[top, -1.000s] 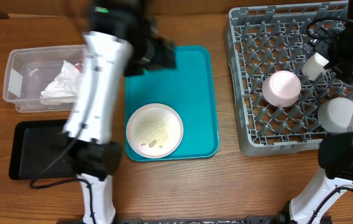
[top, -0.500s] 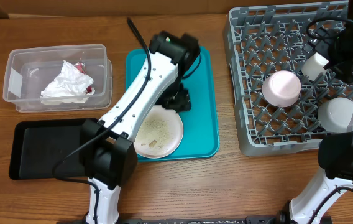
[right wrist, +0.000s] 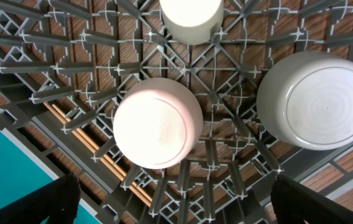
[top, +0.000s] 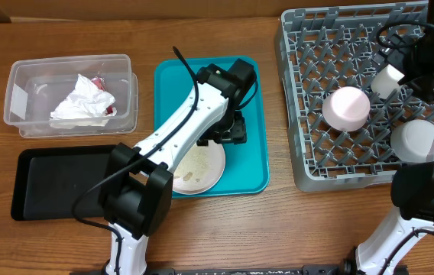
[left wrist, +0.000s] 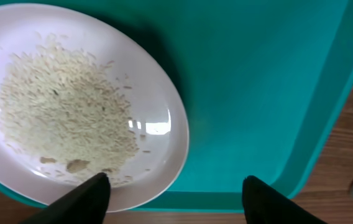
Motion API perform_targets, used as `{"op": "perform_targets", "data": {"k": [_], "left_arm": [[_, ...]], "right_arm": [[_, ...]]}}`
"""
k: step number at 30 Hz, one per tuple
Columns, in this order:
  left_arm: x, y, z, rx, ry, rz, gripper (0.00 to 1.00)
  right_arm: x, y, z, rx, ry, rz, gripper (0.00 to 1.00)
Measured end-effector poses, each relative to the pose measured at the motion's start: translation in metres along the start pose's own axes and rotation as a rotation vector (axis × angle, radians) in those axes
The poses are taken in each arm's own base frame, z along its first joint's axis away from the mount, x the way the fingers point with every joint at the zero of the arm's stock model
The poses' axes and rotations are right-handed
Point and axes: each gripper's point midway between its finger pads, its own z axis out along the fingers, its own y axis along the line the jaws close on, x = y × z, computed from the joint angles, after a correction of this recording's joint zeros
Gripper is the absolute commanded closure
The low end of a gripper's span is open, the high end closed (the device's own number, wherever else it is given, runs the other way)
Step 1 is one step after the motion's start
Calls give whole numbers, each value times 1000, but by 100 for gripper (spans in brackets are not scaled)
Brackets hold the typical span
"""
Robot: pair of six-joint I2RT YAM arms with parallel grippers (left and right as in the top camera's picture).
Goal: Sort waste into correct bins and load items into the dishwasher
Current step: 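Reach the left gripper to the white rice plate and grasp its rim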
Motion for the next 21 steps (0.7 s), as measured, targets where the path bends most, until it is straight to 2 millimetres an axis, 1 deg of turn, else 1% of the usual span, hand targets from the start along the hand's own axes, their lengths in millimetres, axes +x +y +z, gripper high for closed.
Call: {"op": "perform_targets", "data": {"k": [2,4,9,11,15,19,21], "left_arm": [[-3,-1,4,6,-15,-19,44],[-5,-1,13,8,-26,-34,45],[-1,4,40,-2,-22,-83,46],[-2,6,47,-3,-34,-99,55],[-9,7,50,-10,-72,-109,60],[-14,7,50,-14,-97,-113,60],[-15,8,50,-20,-102,-117,62]], "right_arm": [[0,0,0,0,0,0,0],[0,0,0,0,0,0,0],[0,0,0,0,0,0,0],[0,0,0,0,0,0,0],[0,0,0,0,0,0,0],[0,0,0,0,0,0,0],[0,0,0,0,0,0,0]]}}
